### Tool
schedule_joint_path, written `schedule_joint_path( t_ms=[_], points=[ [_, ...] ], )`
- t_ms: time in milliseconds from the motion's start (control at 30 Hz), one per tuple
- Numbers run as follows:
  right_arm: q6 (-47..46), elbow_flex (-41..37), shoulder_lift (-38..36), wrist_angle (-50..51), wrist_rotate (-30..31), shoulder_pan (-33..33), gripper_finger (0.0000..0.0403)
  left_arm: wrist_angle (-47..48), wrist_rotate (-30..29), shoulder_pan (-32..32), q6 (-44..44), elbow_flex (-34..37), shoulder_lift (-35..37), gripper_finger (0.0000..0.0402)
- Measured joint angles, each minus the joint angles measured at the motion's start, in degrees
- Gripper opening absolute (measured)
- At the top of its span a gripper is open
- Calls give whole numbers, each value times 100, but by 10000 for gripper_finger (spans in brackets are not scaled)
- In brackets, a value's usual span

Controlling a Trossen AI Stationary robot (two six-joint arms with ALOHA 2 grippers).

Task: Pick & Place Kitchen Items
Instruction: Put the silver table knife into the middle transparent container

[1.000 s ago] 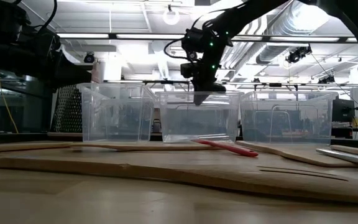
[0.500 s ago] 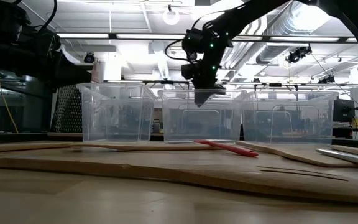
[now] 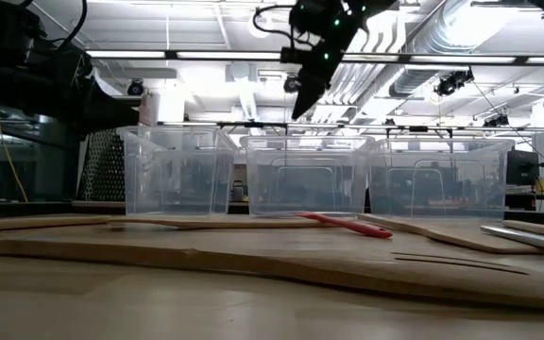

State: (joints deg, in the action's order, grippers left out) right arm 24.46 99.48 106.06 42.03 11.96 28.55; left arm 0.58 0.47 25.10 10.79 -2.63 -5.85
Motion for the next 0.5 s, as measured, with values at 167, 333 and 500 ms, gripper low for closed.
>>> schedule_joint_path(
  t_ms=[167, 333, 500],
  points=[
    [-2395, 0, -324, 757, -8, -217, 184, 0, -2, -1, 1, 0, 0, 101],
    [-3823, 0, -640, 1453, -11, -532, 209, 2, -2, 0, 0, 0, 0, 101],
    [-4698, 0, -687, 2089, -83, -806, 234, 2, -4, -1, 0, 0, 0, 101]
  ],
)
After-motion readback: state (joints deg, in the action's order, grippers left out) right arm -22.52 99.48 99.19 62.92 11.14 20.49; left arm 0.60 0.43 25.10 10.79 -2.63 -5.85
